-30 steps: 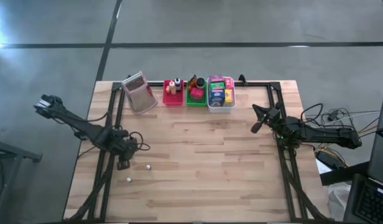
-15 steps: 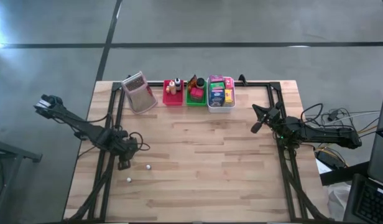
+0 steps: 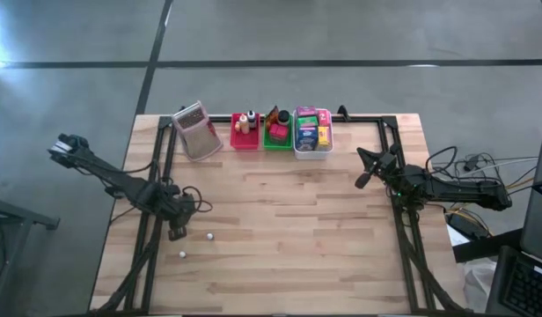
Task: Pick & Place Kitchen Items
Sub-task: Put the small black food coloring bottle into the red bin
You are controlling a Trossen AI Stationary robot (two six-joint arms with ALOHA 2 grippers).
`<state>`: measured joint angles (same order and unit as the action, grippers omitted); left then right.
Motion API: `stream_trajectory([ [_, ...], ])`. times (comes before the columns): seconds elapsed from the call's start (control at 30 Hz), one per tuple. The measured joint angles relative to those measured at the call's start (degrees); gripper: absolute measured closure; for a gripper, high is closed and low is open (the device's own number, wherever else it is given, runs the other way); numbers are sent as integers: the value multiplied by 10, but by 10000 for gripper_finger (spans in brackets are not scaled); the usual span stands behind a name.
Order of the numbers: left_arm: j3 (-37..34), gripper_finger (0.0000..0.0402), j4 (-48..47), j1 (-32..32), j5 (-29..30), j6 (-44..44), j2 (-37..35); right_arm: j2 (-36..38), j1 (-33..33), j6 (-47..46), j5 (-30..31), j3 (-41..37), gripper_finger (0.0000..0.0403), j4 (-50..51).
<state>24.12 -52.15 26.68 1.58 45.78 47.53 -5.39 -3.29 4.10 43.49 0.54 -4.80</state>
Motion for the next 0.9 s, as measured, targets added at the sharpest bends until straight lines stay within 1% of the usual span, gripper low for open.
stream_trajectory([
  [0.17, 27, 319, 2, -10, 12, 7, 0, 0, 0, 0, 0, 0, 394, 0],
  [0.3, 57, 319, 15, -37, 53, -5, 0, 0, 0, 0, 0, 0, 394, 0],
  [0.43, 92, 319, 16, -87, 92, -68, 0, 0, 0, 0, 0, 0, 394, 0],
  [0.53, 116, 319, 36, -139, 114, -127, 3, 0, 0, 0, 0, 0, 394, 0],
  [0.63, 134, 319, 85, -195, 107, -197, 18, 0, 0, 0, 0, 0, 394, 0],
  [0.73, 159, 319, 119, -250, 75, -267, 45, 0, 0, 0, 0, 0, 394, 0],
  [0.9, 223, 319, 122, -324, 37, -363, 114, 0, 0, 0, 0, 0, 394, 0],
])
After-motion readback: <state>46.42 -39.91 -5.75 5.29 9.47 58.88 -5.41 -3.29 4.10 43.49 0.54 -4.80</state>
